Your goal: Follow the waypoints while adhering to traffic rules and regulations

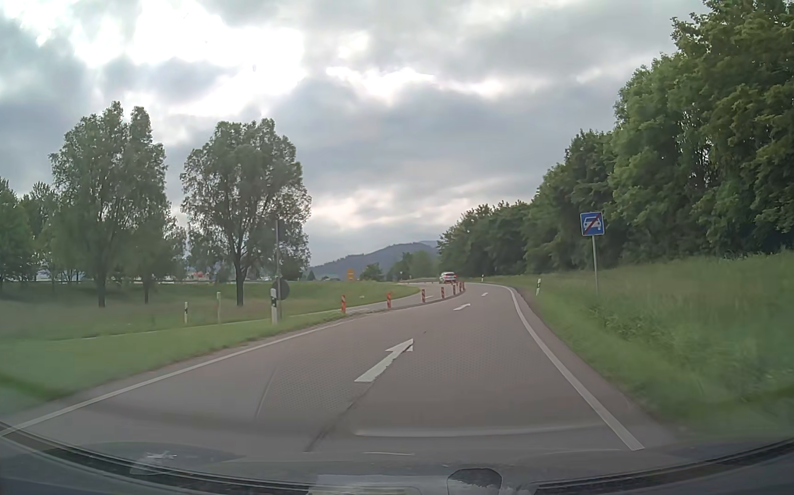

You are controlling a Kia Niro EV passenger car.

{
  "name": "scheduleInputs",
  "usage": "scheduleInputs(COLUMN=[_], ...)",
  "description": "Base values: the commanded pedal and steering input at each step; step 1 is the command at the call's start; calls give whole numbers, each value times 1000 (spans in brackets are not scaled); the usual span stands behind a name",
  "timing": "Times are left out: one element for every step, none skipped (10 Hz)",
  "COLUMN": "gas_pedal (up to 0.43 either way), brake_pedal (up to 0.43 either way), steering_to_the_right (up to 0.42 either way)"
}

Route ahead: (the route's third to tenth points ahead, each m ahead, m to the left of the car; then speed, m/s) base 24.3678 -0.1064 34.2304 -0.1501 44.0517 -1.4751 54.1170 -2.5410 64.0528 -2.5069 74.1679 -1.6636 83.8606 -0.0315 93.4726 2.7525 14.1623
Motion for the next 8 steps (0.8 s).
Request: scheduleInputs(gas_pedal=[150, 150, 150, 150, 138, 138, 138, 138], brake_pedal=[0, 0, 0, 0, 0, 0, 0, 0], steering_to_the_right=[42, 37, 36, 36, 34, 33, 33, 31])
